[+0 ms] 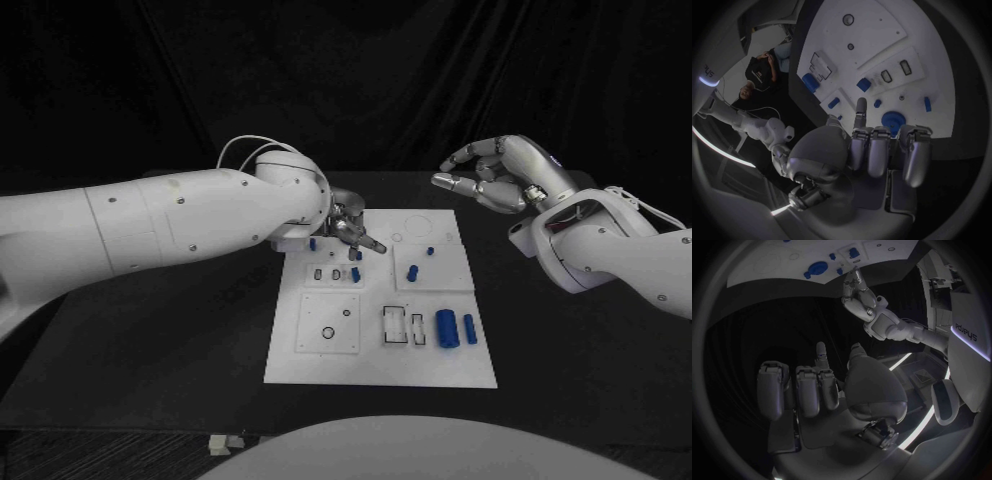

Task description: Assemble the parts on the task board

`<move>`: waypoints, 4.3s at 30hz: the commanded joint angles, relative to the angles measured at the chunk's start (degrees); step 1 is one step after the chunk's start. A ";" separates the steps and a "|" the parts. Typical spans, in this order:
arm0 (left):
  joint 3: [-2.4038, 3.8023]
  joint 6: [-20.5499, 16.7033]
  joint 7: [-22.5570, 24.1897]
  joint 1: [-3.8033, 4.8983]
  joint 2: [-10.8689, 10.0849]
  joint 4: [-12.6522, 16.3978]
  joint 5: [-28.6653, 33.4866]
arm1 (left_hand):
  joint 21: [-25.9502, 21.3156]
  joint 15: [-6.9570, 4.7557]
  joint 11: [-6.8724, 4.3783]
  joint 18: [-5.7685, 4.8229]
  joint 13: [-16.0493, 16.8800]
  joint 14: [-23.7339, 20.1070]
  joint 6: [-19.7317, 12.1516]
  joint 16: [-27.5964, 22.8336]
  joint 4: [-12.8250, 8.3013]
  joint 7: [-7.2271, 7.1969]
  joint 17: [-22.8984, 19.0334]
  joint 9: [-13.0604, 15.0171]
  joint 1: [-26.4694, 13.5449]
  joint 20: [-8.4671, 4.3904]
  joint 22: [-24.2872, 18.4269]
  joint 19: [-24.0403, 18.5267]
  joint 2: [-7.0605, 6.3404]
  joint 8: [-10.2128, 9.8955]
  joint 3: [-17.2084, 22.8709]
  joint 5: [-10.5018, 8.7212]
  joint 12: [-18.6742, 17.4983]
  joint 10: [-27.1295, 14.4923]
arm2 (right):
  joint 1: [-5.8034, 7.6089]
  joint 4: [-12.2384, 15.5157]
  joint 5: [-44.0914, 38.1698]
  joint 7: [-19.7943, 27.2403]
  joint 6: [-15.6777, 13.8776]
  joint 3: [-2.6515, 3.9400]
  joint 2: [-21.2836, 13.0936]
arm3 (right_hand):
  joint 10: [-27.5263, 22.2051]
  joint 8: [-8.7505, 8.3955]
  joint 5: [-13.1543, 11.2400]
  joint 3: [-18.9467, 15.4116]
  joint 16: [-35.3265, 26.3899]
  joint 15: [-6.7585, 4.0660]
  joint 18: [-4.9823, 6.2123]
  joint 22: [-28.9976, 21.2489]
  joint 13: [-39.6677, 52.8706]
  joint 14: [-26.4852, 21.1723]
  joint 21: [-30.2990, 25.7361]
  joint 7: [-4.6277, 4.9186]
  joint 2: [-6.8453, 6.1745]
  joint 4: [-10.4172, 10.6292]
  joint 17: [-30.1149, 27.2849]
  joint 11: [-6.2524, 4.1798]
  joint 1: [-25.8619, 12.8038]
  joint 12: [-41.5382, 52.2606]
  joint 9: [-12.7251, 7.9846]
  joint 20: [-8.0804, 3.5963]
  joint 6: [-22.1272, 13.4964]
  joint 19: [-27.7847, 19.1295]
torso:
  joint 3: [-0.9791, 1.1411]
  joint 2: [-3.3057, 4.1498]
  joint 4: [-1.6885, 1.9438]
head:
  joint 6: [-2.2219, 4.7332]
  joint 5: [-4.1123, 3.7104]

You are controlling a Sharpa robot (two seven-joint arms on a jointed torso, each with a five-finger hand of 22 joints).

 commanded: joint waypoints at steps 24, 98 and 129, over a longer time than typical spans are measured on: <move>0.05 9.52 -14.66 0.13 4.56 -4.41 1.68 | 0.17 -1.53 -1.71 -0.34 15.03 6.06 5.96 0.15 -0.25 -1.39 15.05 2.57 0.71 -1.52 15.06 6.12 -0.36 -1.04 -0.36 2.37 0.14 5.98 | -1.35 0.16 -1.19 -5.13 5.06 0.05 0.08 | 6.18 -0.85 0.58 -0.81 0.17 0.51 0.27 12.94 15.08 5.90 0.04 0.61 -0.02 0.10 15.09 0.50 1.14 0.20 -0.31 0.64 -0.61 2.72 | 0.21 -0.10 -0.21 | -0.01 1.18; 0.02 7.63 -11.88 -4.04 7.02 -7.97 1.69 | -0.23 -2.11 -2.18 -0.07 15.03 6.06 5.94 0.15 -0.38 -1.74 15.05 6.27 2.35 -2.15 14.03 5.26 -0.54 -2.79 0.33 2.93 0.14 5.98 | -1.75 -0.94 -1.26 -5.77 7.05 0.05 1.03 | 6.18 -1.00 0.66 -1.37 0.17 0.64 0.69 12.37 15.08 5.90 -1.55 0.72 0.08 0.11 15.09 0.67 1.93 0.20 -0.46 0.77 -0.60 1.86 | 0.23 -0.26 -0.19 | -0.01 1.39; 0.02 7.78 -11.70 -4.70 7.36 -8.53 1.69 | -0.32 -2.77 -2.83 -0.05 15.03 6.06 6.18 0.15 -3.38 -2.42 15.05 10.74 10.32 -2.80 14.01 5.24 -2.82 -5.40 5.43 10.58 0.14 5.98 | -2.06 -1.09 -1.26 -6.31 7.56 0.05 1.01 | 6.18 -0.85 2.09 -1.99 0.17 0.67 0.87 12.13 15.08 5.90 -2.24 0.69 1.22 0.23 15.09 0.68 1.97 0.20 -0.49 0.85 0.01 1.49 | 0.28 -0.31 -0.21 | -0.01 1.56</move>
